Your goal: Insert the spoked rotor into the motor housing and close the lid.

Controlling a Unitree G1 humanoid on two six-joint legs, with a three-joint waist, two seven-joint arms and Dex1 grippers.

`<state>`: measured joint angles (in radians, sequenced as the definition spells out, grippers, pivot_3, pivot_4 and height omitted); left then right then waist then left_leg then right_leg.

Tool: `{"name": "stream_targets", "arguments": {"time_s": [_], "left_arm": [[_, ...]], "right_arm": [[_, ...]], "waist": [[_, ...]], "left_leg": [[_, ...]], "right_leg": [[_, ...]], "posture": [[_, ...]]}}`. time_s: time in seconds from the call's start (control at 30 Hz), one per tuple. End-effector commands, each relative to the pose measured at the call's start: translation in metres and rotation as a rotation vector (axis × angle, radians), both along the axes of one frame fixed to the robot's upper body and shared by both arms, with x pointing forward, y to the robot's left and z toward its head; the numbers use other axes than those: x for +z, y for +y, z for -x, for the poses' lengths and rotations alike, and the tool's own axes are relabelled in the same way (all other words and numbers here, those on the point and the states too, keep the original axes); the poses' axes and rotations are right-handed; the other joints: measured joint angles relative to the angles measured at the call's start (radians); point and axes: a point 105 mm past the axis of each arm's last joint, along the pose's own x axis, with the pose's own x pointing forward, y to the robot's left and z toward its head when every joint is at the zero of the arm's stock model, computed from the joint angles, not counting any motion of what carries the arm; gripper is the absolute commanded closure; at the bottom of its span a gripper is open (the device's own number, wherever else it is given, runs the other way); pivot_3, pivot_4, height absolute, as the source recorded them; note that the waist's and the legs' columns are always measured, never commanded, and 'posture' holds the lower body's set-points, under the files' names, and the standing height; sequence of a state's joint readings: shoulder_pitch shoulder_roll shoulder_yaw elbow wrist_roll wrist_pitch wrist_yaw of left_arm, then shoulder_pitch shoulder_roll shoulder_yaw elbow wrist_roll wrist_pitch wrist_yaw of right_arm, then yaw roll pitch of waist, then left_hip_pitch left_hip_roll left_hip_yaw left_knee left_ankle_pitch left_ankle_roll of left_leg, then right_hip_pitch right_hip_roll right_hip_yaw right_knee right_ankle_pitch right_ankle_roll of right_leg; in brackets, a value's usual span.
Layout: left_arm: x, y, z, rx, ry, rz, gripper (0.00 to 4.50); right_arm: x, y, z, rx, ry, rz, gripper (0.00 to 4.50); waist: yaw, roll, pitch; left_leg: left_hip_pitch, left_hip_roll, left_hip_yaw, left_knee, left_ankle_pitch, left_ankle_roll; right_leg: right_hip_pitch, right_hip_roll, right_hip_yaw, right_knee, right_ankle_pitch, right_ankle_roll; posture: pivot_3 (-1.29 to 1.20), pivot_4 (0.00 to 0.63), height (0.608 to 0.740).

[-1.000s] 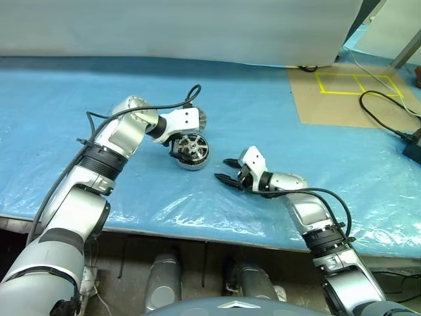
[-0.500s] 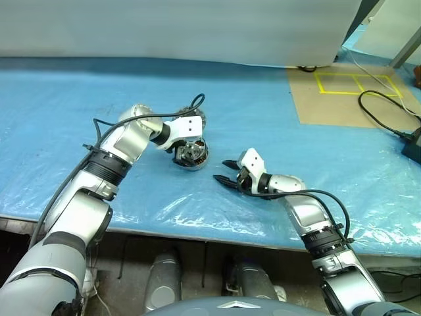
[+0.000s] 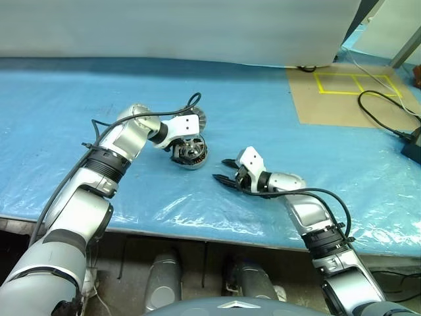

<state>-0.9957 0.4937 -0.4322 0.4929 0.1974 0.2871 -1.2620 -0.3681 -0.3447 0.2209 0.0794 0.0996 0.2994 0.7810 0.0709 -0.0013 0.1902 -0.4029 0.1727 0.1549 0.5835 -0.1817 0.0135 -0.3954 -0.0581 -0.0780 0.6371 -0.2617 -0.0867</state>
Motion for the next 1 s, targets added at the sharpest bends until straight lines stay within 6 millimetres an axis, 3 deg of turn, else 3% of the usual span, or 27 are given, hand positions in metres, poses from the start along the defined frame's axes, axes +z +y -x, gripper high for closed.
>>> {"name": "stream_targets", "arguments": {"time_s": [0.03, 0.1, 0.23, 0.4, 0.77, 1.0], "left_arm": [[0.017, 0.0, -0.005, 0.009, -0.067, 0.032, 0.03], [0.021, -0.002, -0.007, 0.012, -0.082, 0.056, 0.03], [0.019, -0.001, -0.006, 0.023, -0.065, 0.064, 0.86], [0.017, 0.001, -0.005, 0.019, -0.074, 0.058, 0.86], [0.041, 0.003, 0.004, -0.023, -0.106, 0.132, 0.86], [0.033, 0.019, 0.005, 0.007, -0.088, 0.103, 0.86]], "right_arm": [[0.01, 0.001, 0.002, 0.015, -0.039, -0.003, 1.6], [0.008, 0.0, 0.002, 0.014, -0.038, -0.001, 1.6], [0.006, -0.001, 0.003, 0.014, -0.036, 0.0, 1.6], [0.004, -0.001, 0.002, 0.012, -0.034, 0.0, 1.6], [-0.001, -0.001, 0.001, 0.015, -0.028, 0.003, 1.6], [0.001, 0.002, 0.0, 0.022, -0.032, 0.005, 1.6]], "waist": [[0.0, 0.0, 0.0], [0.001, 0.0, 0.0], [0.001, 0.0, 0.0], [0.001, 0.0, 0.0], [0.0, 0.0, 0.0], [0.0, 0.0, 0.0]], "left_leg": [[0.0, 0.0, 0.0, 0.0, 0.0, 0.0], [0.0, 0.0, 0.0, 0.0, 0.0, 0.0], [0.0, 0.0, 0.0, 0.0, 0.0, 0.0], [-0.001, 0.0, 0.0, 0.0, 0.0, 0.0], [-0.002, 0.0, 0.0, -0.001, 0.0, 0.0], [-0.002, 0.0, 0.0, -0.001, 0.0, 0.0]], "right_leg": [[0.0, 0.0, 0.0, 0.0, 0.0, 0.0], [0.0, 0.0, 0.0, 0.0, 0.0, 0.0], [0.0, 0.0, 0.0, 0.0, 0.0, 0.0], [0.0, 0.0, 0.0, 0.0, 0.0, 0.0], [-0.002, 0.0, 0.0, 0.0, 0.0, 0.0], [-0.002, 0.0, 0.0, -0.001, 0.0, 0.0]], "posture": [[0.0, 0.15, 0.74], [0.0, 0.15, 0.74], [0.0, 0.15, 0.74], [0.0, 0.15, 0.74], [0.0, 0.15, 0.74], [0.0, 0.15, 0.74]]}}
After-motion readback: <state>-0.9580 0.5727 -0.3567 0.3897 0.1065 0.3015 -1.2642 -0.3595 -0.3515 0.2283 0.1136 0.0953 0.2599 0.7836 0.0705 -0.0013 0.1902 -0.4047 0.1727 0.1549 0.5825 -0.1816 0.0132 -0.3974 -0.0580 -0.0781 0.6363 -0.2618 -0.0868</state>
